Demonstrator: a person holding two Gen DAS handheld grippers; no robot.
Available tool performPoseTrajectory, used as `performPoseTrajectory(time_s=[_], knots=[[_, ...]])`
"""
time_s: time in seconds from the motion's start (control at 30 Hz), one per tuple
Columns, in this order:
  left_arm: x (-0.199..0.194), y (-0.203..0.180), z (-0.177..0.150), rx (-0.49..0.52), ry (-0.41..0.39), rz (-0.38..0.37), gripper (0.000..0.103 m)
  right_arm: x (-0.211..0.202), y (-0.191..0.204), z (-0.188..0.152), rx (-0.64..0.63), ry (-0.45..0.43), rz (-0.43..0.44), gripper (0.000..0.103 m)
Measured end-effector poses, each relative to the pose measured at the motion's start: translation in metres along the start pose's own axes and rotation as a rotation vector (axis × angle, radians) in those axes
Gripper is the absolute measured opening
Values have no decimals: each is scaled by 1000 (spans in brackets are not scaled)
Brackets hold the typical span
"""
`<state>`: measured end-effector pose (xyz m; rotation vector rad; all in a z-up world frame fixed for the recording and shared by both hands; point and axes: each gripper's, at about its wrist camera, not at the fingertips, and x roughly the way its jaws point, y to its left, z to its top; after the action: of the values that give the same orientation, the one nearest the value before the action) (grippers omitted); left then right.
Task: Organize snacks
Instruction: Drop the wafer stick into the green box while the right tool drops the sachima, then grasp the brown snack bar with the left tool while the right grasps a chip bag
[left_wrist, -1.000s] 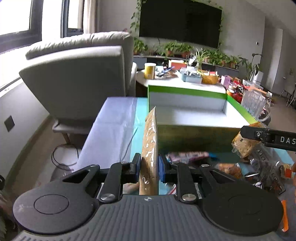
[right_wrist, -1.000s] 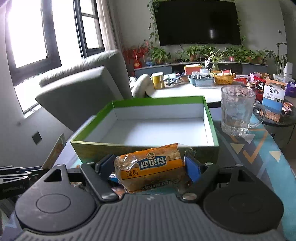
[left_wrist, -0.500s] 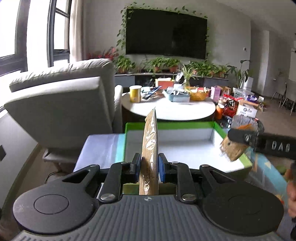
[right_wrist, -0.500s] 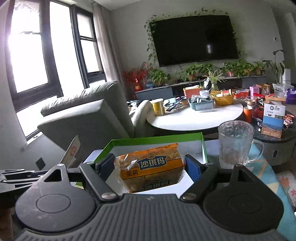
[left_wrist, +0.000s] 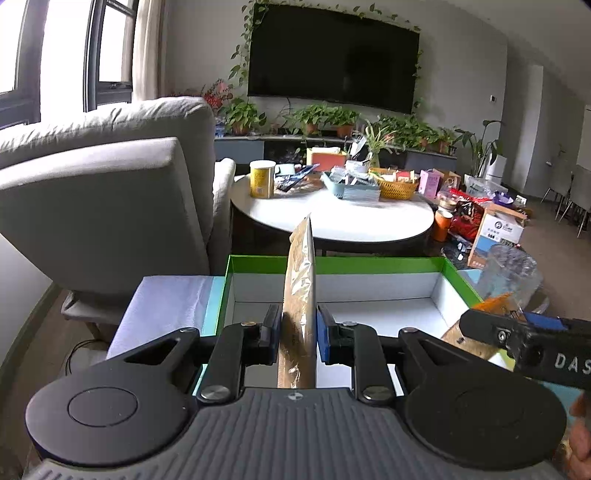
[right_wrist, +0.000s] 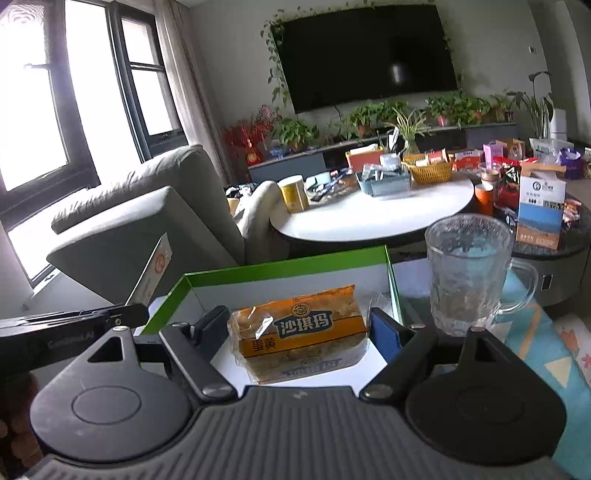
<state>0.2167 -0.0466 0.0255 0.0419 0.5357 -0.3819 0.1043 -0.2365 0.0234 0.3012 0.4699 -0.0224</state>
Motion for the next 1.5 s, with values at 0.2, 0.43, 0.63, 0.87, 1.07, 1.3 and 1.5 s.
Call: performPoseTrajectory(time_s=[0.2,0.43,0.63,0.87,1.07,1.3,1.5], knots=[[25,1,-1,-15,-10,17,19,18,0,-4,5,39,-5,63],[49,5,2,-14,15,39,19,35,-2,-9,12,85,-17,63],[47,6,-12,12,54,45,20,38,-1,-16,-18,96,-49,63],[17,18,-18,40,27,84,37,30,8,-22,-62,113,-48,63],[-25,41,-24,15,-26,132,47,20,12,-31,-105,131,-44,63],[-55,57,-55,71,21,143,53,3,14,-34,-112,121,-38,63],[-53,69,-86,58,109,131,53,-15,11,-35,-131,100,-47,63]])
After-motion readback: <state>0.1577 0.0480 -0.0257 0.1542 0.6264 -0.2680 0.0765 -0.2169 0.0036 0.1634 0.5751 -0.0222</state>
